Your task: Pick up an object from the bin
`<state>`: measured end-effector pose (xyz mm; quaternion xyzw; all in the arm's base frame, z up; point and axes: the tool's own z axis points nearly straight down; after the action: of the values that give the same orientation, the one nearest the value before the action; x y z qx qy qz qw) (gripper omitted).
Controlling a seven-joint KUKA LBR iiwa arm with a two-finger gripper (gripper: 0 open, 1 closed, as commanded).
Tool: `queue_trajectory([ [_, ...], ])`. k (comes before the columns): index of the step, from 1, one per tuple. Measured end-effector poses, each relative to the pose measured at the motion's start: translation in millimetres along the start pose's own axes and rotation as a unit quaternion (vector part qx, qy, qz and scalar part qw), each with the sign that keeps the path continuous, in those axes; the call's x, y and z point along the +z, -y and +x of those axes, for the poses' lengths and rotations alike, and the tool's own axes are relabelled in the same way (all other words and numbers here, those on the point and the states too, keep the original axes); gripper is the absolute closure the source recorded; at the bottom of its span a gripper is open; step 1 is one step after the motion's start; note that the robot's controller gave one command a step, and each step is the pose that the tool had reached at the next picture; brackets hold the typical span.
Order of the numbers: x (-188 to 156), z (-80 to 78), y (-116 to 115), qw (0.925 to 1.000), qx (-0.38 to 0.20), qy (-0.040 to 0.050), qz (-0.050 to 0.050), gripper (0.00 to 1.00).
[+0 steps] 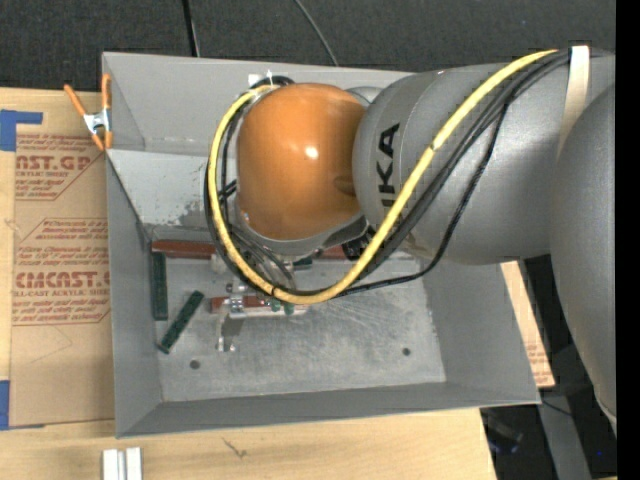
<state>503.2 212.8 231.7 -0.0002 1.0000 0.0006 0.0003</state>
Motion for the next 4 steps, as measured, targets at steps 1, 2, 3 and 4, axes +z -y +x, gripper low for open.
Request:
queue_trajectory([
  [1, 0, -0.1, 0, 1.0000, 0.000, 0.0000, 0.000, 0.00],
  [2, 157, -14.6, 26, 0.9979, 0.065, 0.0015, -0.002, 1.00],
  [3, 159, -13.2, 25, 0.9979, 0.065, 0.0003, -0.002, 0.00],
  [4, 159, -13.3, 25, 0.9979, 0.065, 0.0006, -0.002, 0.00],
])
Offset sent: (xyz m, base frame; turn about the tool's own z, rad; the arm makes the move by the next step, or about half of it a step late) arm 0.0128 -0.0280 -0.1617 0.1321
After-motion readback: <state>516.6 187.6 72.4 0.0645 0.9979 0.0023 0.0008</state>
